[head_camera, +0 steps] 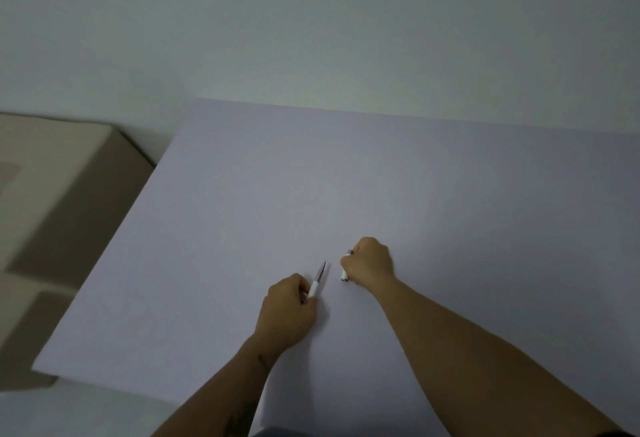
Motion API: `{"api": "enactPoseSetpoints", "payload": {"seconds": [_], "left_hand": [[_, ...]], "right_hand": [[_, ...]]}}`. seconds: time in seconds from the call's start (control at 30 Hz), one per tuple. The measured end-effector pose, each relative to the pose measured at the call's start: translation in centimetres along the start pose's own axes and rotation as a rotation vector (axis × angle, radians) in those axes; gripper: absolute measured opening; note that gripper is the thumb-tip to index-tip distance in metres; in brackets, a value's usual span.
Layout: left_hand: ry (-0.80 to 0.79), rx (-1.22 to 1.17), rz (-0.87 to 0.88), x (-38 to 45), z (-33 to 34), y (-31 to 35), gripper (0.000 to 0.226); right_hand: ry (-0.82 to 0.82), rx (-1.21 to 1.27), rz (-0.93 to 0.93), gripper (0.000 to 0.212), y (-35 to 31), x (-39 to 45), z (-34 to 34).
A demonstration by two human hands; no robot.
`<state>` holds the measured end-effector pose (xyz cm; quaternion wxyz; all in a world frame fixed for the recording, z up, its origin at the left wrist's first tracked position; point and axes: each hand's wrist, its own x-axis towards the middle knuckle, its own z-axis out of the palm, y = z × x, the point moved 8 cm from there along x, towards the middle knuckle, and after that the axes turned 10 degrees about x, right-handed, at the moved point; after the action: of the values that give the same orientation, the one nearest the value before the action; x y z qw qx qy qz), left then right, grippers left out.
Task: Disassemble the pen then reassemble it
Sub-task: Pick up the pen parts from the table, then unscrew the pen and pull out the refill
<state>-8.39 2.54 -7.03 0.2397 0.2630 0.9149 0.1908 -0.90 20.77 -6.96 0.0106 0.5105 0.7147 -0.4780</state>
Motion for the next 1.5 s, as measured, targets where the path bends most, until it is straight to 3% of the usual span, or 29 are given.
{"api": "enactPoseSetpoints", "payload": {"seconds": [0.1,0.27,0.37,0.5,0.6,0.67,0.73,0.87,1.0,1.1,1.37,1.43,1.5], "left_hand": [[-0.003,-0.038,-0.044,-0.5,0.1,-0.6,0.007],[0.012,-0.082,-0.073,-1.2,-0.1,-0.9,0.011],[0.012,-0.112,-0.063,-1.7,0.2,-0.3,0.010],[0.027,-0.121,-0.023,-2.3,0.0,0.7,0.011],[0.051,-0.127,0.022,-2.4,-0.7,1.4,0.015],[0.066,-0.141,0.059,-2.5,-1.2,1.7,0.017],[0.073,-0.169,0.096,-2.4,-1.9,2.0,0.019],[0.087,-0.266,0.157,-1.6,-3.5,3.1,0.018],[0.062,-0.210,0.227,-1.7,-4.1,3.5,0.018],[0.024,-0.211,0.267,-1.5,-4.8,4.1,0.023],[-0.014,-0.226,0.257,-0.5,-6.3,2.5,0.012],[0.000,-0.233,0.236,-0.2,-6.5,2.0,0.012],[0.007,-0.225,0.227,-0.2,-6.4,1.8,0.011]], "right_hand": [[0.005,0.008,-0.029,0.032,-0.1,0.0,0.1],[-0.035,0.027,-0.045,0.007,0.8,-0.2,-0.4],[-0.062,0.030,0.003,0.039,2.2,-0.7,-1.4],[-0.077,0.226,0.035,0.028,2.6,-2.4,-2.3],[-0.205,0.451,0.113,0.011,1.7,-4.5,-1.1],[-0.244,0.505,0.152,0.017,1.0,-5.9,-0.3],[-0.218,0.564,0.158,0.024,0.3,-7.0,0.2],[-0.047,0.694,0.063,0.014,-0.8,-7.9,-0.4],[0.066,0.669,0.008,0.026,-0.7,-8.9,-0.8],[0.080,0.693,-0.014,0.020,-1.4,-9.2,-1.1],[-0.122,0.678,0.023,0.023,-2.4,-8.4,0.2],[-0.132,0.642,0.022,0.012,-2.4,-8.2,0.3],[-0.113,0.561,0.004,0.019,-2.3,-8.1,0.1]]}}
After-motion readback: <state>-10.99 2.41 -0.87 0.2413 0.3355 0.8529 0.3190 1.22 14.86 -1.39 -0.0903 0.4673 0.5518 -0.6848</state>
